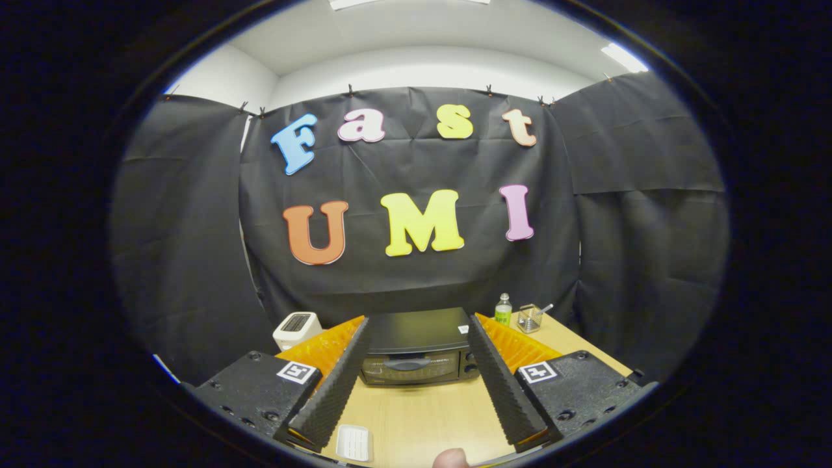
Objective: Open the toaster oven, put the food inside, and close the toaster oven door.
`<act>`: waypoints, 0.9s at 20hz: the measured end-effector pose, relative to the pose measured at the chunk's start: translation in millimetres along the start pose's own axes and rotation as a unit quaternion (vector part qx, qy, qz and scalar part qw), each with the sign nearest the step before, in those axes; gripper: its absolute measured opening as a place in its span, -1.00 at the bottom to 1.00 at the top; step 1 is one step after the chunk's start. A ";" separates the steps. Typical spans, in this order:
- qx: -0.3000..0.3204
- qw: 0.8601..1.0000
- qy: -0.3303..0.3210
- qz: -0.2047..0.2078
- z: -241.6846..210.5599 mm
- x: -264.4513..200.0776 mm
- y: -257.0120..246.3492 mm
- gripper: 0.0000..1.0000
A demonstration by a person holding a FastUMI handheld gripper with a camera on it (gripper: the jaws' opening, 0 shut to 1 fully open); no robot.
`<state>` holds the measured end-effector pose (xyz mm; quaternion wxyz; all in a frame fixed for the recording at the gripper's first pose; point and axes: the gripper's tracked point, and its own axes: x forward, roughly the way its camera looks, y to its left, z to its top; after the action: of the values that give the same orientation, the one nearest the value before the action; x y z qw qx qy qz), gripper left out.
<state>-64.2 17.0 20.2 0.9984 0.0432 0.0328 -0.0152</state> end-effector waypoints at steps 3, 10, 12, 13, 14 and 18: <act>-0.001 1.000 0.002 0.005 0.3 5.6 3.1 0.96; 0.000 1.000 -0.006 0.016 5.0 11.4 4.2 0.96; -0.001 1.000 -0.010 0.018 7.1 11.9 2.6 0.96; -0.003 1.000 -0.013 0.018 8.2 13.1 -0.3 0.96; -0.005 1.000 -0.014 0.018 8.7 12.7 -1.9 0.96; -0.009 1.000 -0.014 0.019 7.2 12.3 -6.6 0.96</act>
<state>-51.7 9.4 26.0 0.9992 0.0351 0.0183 0.0034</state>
